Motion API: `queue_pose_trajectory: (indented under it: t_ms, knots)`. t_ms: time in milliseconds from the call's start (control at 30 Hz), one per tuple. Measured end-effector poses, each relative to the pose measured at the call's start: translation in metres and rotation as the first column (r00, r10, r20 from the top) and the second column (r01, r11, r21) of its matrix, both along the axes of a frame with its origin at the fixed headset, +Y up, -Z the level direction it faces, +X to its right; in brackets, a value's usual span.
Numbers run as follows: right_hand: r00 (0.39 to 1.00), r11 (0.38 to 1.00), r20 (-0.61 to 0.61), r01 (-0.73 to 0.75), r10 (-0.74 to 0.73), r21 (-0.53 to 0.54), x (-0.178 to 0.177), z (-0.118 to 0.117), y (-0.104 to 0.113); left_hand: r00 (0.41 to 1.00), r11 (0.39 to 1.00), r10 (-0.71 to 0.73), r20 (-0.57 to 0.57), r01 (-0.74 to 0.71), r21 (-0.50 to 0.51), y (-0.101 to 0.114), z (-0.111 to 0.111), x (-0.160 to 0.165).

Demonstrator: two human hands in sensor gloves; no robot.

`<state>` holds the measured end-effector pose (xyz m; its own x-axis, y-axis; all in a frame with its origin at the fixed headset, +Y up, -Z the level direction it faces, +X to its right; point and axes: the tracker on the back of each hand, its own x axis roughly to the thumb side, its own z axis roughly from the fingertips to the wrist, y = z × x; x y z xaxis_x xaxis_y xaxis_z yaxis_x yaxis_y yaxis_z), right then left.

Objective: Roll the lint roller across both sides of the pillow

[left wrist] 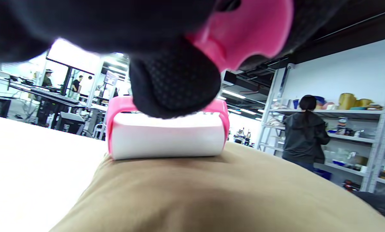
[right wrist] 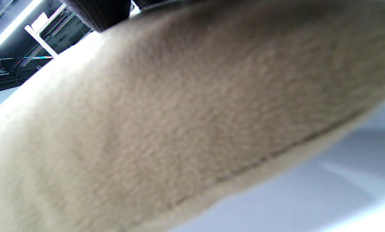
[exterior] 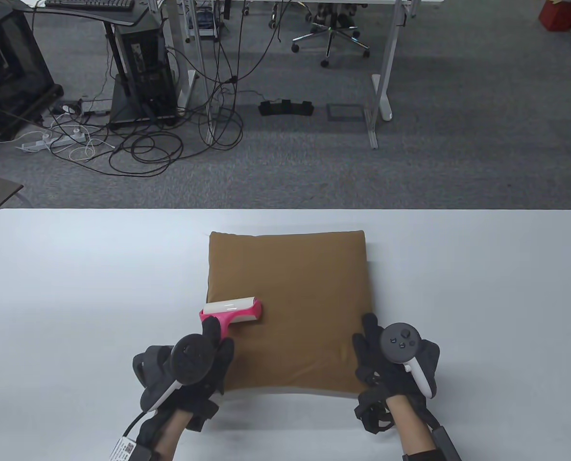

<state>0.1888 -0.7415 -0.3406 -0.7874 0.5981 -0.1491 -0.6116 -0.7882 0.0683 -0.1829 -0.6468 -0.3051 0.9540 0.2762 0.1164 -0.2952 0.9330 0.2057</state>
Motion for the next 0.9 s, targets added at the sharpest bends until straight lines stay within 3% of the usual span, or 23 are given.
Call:
queue_pose_trajectory:
  t_ms: [267,500,700,900]
  knots:
    - [1.0,1.0,-0.006,0.022,-0.022,-0.02,0.0,-0.001,-0.001,0.994,0.995,-0.03,-0.101,0.02,-0.098,-0.005,-0.044,0.005]
    - [1.0,0.999,-0.01,0.029,-0.029,-0.026,-0.001,-0.002,-0.001,0.992,0.971,-0.08,-0.095,0.056,-0.231,-0.025,-0.068,0.014]
    - [0.999,0.999,-0.014,0.035,-0.035,-0.032,-0.001,-0.003,-0.001,0.987,0.953,-0.048,-0.152,-0.001,-0.303,-0.034,-0.08,0.009]
    - [0.997,0.996,-0.021,0.069,-0.07,-0.053,-0.001,-0.004,0.0,0.992,0.962,0.009,-0.129,-0.044,-0.271,-0.027,-0.075,0.001]
